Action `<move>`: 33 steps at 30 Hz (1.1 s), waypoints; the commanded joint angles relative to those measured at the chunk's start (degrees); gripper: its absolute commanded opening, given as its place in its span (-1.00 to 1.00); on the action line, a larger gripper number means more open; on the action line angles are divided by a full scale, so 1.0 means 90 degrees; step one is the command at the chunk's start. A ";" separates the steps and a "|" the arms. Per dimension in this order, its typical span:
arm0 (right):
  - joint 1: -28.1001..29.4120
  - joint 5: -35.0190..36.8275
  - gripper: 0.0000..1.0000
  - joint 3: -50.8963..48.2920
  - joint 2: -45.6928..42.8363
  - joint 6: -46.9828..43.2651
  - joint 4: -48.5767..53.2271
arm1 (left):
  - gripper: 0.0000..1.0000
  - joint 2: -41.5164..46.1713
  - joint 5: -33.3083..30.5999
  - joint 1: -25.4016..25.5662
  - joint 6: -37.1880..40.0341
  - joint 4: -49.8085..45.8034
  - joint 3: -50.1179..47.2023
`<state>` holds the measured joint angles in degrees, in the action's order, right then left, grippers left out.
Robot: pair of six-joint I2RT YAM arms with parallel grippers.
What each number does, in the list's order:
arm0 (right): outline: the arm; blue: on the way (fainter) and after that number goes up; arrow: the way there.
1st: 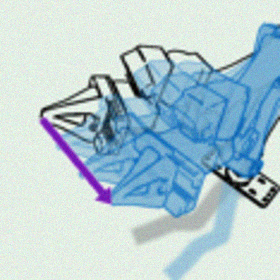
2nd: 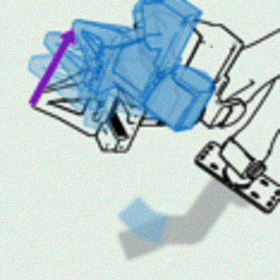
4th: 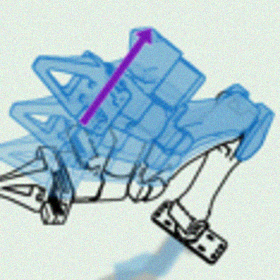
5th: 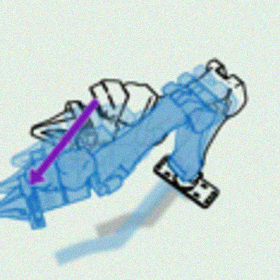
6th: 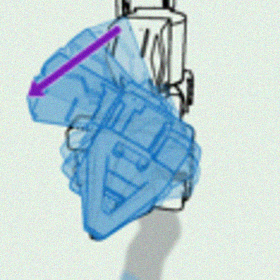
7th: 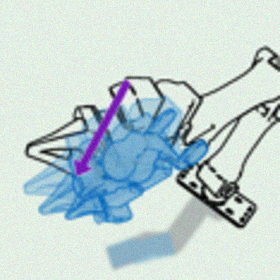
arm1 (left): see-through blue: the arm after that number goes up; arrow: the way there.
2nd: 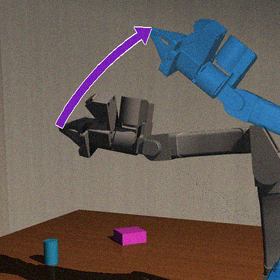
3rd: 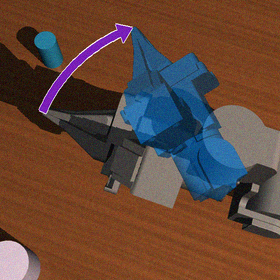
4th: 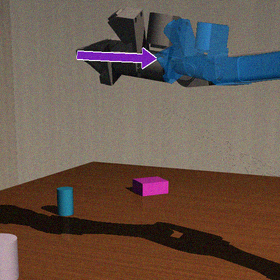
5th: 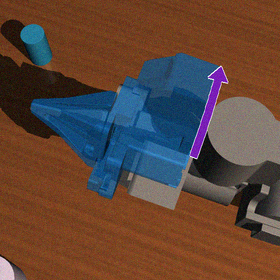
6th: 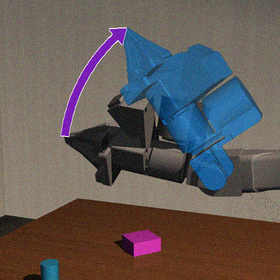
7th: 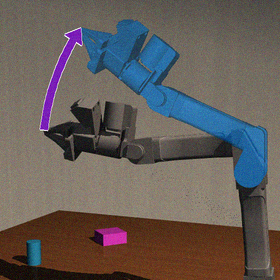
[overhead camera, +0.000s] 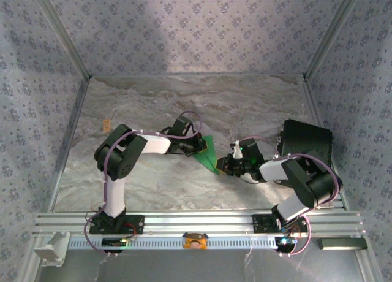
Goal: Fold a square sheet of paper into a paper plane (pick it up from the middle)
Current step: Fourth fold the wing at the center of the table.
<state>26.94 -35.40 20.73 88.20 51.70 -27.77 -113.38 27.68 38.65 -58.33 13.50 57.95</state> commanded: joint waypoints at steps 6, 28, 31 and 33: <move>0.0022 -0.0147 -0.75 -0.0086 -0.0003 -0.0195 0.0429 | -1.00 -0.0250 -0.0181 0.0022 0.0079 -0.0386 -0.0092; -0.0002 -0.0102 -0.80 -0.0168 -0.0429 -0.0566 0.1191 | -1.00 -0.0261 -0.0172 0.0019 0.0055 -0.0334 -0.0130; -0.0002 -0.0034 -0.72 -0.0162 -0.0524 -0.0601 0.1378 | -1.00 -0.0263 -0.0174 0.0021 0.0055 -0.0324 -0.0139; -0.0001 0.0022 -0.71 -0.0154 -0.0583 -0.0671 0.1550 | -1.00 -0.0254 -0.0175 0.0022 0.0055 -0.0309 -0.0144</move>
<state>26.92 -35.40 20.49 83.94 47.07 -19.44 -113.43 27.88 38.76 -58.35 13.54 57.93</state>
